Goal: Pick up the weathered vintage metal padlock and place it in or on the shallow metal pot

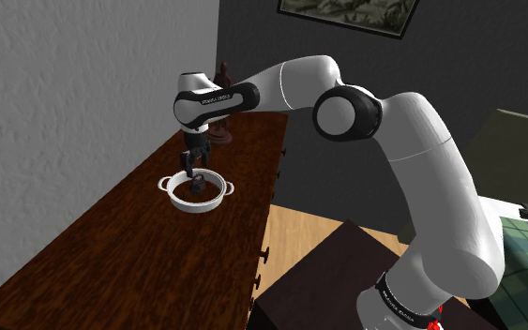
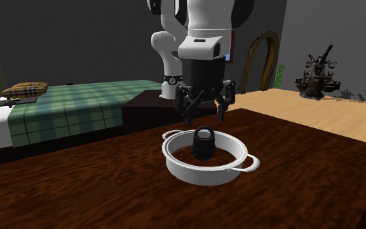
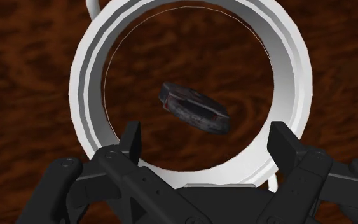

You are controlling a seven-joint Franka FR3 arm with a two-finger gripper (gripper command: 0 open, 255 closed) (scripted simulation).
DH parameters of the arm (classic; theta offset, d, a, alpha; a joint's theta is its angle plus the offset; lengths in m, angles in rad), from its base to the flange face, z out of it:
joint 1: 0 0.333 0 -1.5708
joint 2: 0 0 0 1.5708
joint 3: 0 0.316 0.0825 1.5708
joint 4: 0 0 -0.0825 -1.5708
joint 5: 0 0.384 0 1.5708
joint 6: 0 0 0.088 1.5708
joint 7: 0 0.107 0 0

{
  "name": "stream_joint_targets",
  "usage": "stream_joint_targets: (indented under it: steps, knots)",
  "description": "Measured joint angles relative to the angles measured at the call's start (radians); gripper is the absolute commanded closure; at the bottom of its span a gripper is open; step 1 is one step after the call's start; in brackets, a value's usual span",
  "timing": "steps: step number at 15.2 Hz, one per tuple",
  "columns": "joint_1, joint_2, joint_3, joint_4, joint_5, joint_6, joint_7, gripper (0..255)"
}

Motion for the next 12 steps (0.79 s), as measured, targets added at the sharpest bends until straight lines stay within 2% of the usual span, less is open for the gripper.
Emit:
stream_joint_targets:
  steps: [3, 7, 12]
  knots:
    - [-0.001, -0.008, 0.001, 0.004, 0.001, -0.012, -0.001, 0]
    - [0.003, -0.027, 0.004, 0.071, 0.006, -0.096, -0.003, 0]
    - [0.003, -0.023, 0.004, 0.09, 0.006, -0.112, -0.005, 0]
